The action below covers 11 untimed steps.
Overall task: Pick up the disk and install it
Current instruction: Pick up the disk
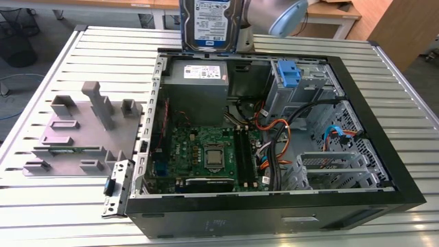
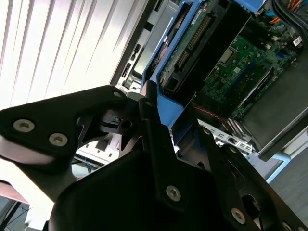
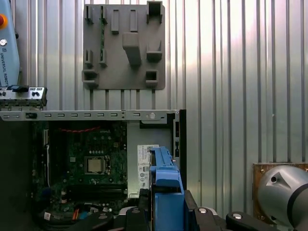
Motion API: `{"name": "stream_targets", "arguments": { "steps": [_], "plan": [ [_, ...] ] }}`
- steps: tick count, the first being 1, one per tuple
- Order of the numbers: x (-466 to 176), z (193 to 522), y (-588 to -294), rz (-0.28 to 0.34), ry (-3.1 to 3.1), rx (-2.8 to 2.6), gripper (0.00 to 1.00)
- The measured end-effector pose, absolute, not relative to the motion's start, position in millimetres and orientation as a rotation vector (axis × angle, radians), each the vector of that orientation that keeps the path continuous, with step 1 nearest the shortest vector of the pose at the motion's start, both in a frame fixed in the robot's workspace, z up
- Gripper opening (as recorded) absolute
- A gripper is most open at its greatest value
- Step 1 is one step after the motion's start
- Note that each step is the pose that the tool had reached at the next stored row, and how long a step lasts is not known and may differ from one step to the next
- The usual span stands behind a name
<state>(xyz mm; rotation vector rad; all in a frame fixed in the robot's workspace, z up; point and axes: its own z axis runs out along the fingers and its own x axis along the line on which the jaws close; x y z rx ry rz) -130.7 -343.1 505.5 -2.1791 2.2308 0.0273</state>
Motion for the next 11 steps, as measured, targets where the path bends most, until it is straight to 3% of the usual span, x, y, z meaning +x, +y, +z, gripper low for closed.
{"name": "stream_targets", "arguments": {
  "steps": [11],
  "plan": [
    [-105, 505, -343, 0.028, 2.231, -2.179, 0.36]
  ]
}}
